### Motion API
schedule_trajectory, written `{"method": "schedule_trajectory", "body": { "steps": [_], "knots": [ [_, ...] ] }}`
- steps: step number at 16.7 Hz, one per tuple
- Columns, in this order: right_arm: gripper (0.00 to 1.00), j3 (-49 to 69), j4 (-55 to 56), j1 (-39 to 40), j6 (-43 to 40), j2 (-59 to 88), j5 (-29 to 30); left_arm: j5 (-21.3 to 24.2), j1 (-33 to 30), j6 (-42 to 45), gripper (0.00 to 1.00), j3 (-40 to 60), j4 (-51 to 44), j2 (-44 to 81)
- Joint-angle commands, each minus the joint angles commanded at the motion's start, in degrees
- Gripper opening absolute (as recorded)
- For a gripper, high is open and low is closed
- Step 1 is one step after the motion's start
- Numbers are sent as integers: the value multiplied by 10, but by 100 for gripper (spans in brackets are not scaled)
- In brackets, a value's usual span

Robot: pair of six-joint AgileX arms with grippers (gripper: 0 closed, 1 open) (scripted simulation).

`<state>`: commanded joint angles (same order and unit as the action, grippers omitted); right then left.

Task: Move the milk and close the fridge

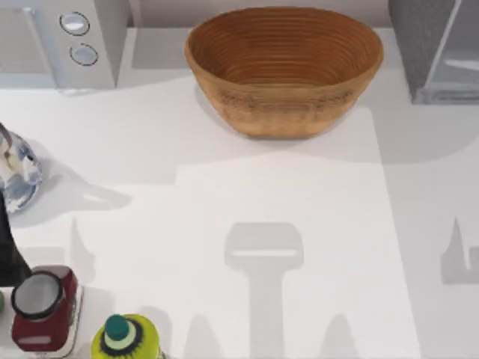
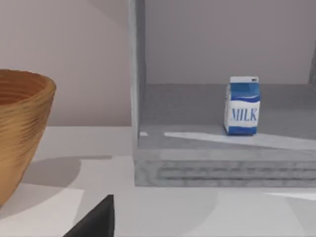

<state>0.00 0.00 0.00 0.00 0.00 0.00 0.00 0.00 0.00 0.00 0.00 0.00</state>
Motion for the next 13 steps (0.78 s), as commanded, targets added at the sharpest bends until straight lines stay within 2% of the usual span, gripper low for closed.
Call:
{"method": "schedule_trajectory", "body": {
  "steps": [7,10,13],
  "knots": [
    [100,24,-37,0,1,-25,-2,0,0,0,100,0,0,0],
    [100,69,-129,1,2,-81,-2,0,0,0,100,0,0,0],
    [100,129,-267,1,1,-154,-1,0,0,0,100,0,0,0]
  ]
}}
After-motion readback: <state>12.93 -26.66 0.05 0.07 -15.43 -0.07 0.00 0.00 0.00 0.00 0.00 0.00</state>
